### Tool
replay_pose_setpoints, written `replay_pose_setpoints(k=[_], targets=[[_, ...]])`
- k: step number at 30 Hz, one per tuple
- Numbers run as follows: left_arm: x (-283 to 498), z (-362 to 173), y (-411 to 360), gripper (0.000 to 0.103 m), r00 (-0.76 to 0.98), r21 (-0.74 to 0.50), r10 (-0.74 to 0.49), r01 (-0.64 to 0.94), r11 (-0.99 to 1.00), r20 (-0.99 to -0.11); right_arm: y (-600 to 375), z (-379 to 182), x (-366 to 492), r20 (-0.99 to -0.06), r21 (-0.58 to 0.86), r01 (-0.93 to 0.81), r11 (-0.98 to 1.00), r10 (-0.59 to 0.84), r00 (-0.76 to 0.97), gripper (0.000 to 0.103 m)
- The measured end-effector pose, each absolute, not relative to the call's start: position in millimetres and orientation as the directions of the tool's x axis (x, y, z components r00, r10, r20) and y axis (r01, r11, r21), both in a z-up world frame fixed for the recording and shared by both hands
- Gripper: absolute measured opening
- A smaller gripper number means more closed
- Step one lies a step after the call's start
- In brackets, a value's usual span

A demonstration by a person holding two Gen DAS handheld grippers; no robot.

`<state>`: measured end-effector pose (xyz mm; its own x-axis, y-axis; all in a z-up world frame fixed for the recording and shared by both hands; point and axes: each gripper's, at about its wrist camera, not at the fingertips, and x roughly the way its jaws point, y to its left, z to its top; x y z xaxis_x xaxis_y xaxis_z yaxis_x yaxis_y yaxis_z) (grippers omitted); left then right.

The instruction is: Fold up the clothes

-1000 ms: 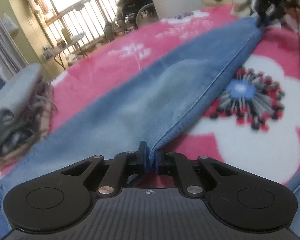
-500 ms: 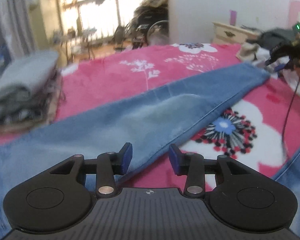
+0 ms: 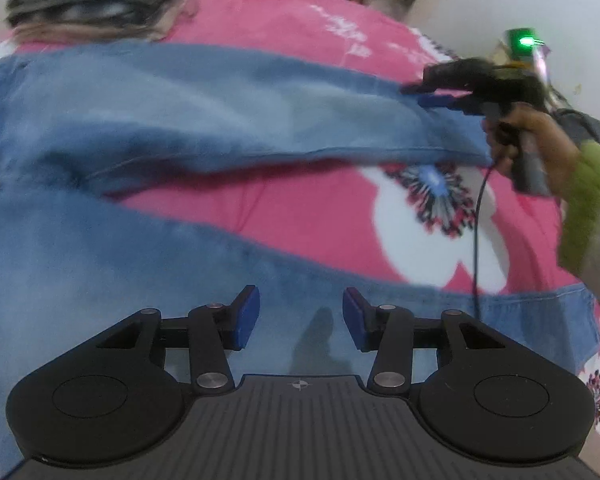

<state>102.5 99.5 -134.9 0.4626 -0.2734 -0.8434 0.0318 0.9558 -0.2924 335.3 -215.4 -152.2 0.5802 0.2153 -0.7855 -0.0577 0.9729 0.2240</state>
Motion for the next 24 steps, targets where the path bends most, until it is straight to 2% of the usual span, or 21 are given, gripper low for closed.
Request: replay_pose_setpoints(k=[3,4,7,10,12,15,17,19,20,24], targets=[[91.7,-129.3,112.6,0.046,0.475,-0.277,-0.244,0.0,0.961,-0.845,-234.2,-138.7,340.6,-0.748,0.257,0.114,0.96,0.122,0.653,0.04],[88.8,-127.3,117.2,0.048,0.481,-0.28,-0.24,-0.012,0.96,-0.843,-234.9,-131.9,338.1,-0.734,0.277,0.12,0.953,0.129,0.667,0.04],[80.3,-122.5,130.2,0.049,0.488,-0.305,-0.243,-0.051,0.951,-0.838,-219.8,-106.4,315.9,-0.691,0.361,-0.012,0.932,0.276,0.668,0.04],[70.8,-119.7,139.0,0.049,0.482,-0.366,-0.28,-0.093,0.926,-0.83,-183.4,-102.1,298.3,-0.728,0.508,-0.153,0.848,0.517,0.45,0.04],[63.0,-117.8,140.7,0.049,0.483,-0.395,-0.3,-0.106,0.912,-0.823,-155.6,-112.3,290.4,-0.759,0.559,-0.162,0.813,0.58,0.296,0.04],[45.2,-115.5,139.8,0.051,0.493,-0.423,-0.318,-0.116,0.899,-0.81,-119.3,-138.7,288.1,-0.822,0.494,-0.146,0.857,0.515,0.243,0.04],[32.3,-119.5,140.7,0.051,0.487,-0.423,-0.311,-0.136,0.896,-0.816,-109.9,-149.4,297.8,-0.856,0.356,-0.115,0.928,0.373,0.357,0.039],[19.4,-126.2,144.6,0.051,0.474,-0.418,-0.297,-0.17,0.892,-0.829,-109.3,-148.0,306.0,-0.837,0.277,-0.033,0.96,0.258,0.482,0.039],[13.6,-130.4,148.1,0.051,0.466,-0.421,-0.296,-0.19,0.887,-0.834,-107.1,-144.5,306.7,-0.824,0.277,-0.016,0.961,0.246,0.51,0.039],[-6.4,-148.7,166.8,0.051,0.439,-0.456,-0.312,-0.272,0.847,-0.842,-81.6,-126.8,295.5,-0.79,0.385,-0.092,0.918,0.38,0.482,0.042]])
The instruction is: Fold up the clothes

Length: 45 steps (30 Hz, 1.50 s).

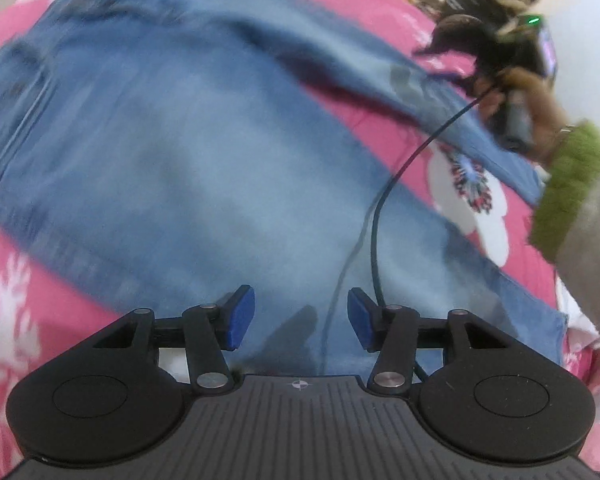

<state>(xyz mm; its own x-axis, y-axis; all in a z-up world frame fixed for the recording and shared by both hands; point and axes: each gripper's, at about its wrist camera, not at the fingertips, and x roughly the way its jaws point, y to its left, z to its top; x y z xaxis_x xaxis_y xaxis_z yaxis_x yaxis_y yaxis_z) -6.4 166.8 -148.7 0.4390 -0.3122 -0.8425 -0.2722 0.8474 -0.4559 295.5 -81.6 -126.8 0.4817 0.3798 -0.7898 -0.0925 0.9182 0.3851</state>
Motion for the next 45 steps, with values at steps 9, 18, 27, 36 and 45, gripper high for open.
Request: replay_pose_setpoints(k=[9,18,27,36,45], targets=[[-34.9,-160.0,188.9,0.052,0.481,-0.538,-0.35,-0.34,0.771,-0.804,-19.3,-162.9,291.3,-0.781,0.538,-0.127,0.833,0.549,0.297,0.038],[-46.1,-147.1,204.4,0.062,0.572,-0.623,-0.374,-0.332,0.708,-0.73,-187.9,-106.4,232.1,-0.596,0.727,0.117,0.677,0.536,0.598,0.049],[-41.2,-125.8,183.7,0.069,0.591,-0.778,-0.57,-0.169,0.604,-0.571,-388.6,-101.8,81.7,-0.618,0.754,0.411,0.513,0.341,0.708,0.054],[-46.7,-112.4,165.2,0.071,0.61,-0.918,-0.72,-0.034,0.395,-0.332,-461.3,-149.6,31.0,-0.689,0.691,0.6,0.403,0.119,0.715,0.054],[-54.2,-124.1,186.0,0.071,0.626,-0.638,-0.335,-0.352,0.685,-0.704,-425.8,-138.5,-4.1,-0.625,0.767,0.431,0.476,0.399,0.671,0.059]])
